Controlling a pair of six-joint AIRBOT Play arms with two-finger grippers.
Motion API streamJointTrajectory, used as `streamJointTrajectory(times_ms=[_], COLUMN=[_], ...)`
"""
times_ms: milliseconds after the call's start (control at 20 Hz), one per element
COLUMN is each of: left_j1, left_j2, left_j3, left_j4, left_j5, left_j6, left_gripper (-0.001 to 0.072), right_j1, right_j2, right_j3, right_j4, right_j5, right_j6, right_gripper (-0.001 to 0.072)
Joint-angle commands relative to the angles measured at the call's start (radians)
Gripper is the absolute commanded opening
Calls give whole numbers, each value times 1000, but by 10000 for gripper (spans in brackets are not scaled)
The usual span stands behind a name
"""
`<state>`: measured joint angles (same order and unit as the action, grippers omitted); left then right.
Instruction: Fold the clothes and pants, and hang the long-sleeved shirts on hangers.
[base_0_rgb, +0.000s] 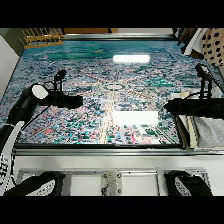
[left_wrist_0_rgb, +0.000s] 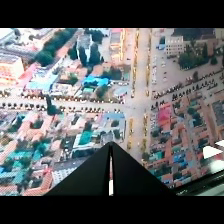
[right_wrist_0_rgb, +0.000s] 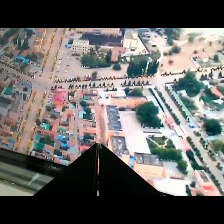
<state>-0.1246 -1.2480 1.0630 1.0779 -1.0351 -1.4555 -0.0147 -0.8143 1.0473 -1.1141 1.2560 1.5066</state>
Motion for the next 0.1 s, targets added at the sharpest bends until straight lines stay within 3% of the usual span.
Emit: streamJointTrajectory(times_ms=[0, 50], left_j1=[0, 0], left_j2=[-1, -1], left_j3=[0, 0], left_j4=[0, 0], left_j5=[0, 0], left_j6=[0, 0], left_gripper=[8, 7], right_j1=[3, 3], right_j2=[-1, -1], right_j3=[0, 0], right_j4=[1, 1], right_j5=[1, 1], right_j6=[0, 0], right_gripper=[32, 32])
